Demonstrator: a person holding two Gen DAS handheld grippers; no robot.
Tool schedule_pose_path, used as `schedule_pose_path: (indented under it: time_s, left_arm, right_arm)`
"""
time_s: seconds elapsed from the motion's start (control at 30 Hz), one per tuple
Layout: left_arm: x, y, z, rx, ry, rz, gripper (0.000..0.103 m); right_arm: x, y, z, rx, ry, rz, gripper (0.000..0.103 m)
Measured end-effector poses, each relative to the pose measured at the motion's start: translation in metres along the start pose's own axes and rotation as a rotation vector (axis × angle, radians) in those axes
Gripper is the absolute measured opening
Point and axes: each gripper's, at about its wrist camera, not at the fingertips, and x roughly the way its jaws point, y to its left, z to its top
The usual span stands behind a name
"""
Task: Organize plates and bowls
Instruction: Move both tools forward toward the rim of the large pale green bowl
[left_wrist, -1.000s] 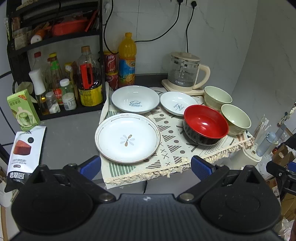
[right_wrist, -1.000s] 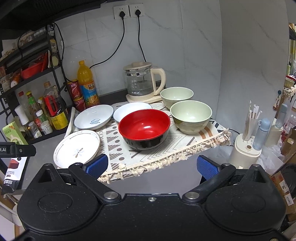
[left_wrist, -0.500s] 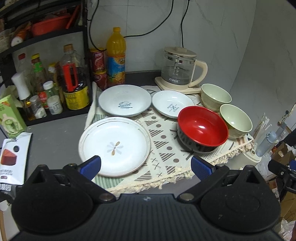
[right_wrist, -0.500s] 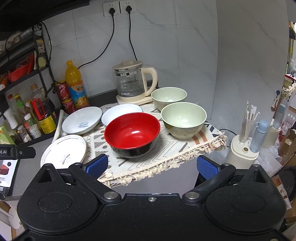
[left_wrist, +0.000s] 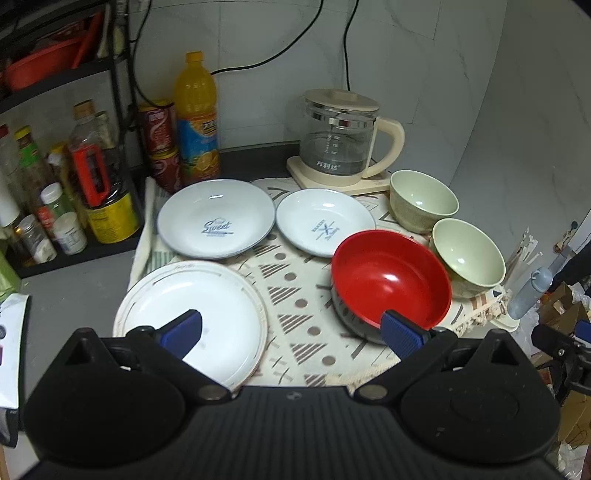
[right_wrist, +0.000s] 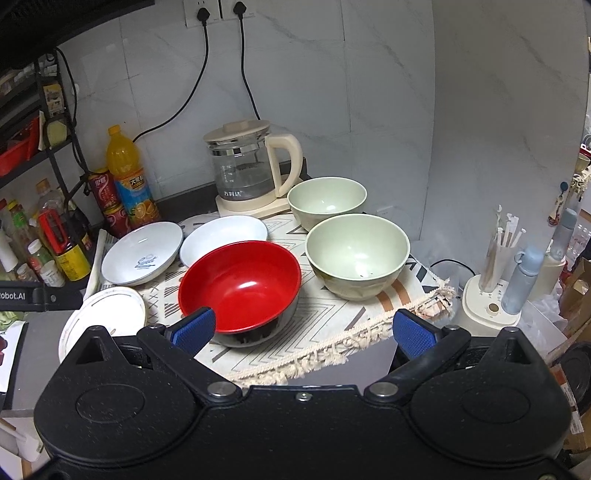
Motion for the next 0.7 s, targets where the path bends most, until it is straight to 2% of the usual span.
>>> schedule_pose_path:
  time_s: [0.53,0.7]
  left_arm:
    - [0.074,-0.046,0.057,0.064,0.057,-0.1,0.1]
    - [0.102,-0.06,0.074,0.086,0.084,-0.137,0.1]
  right_arm:
    - [0.06,-0.034,0.038,0.07,0.064,-0.054,0.102]
    - [0.087,-0.05,0.044,0.11,0.107,-0.081,0.089]
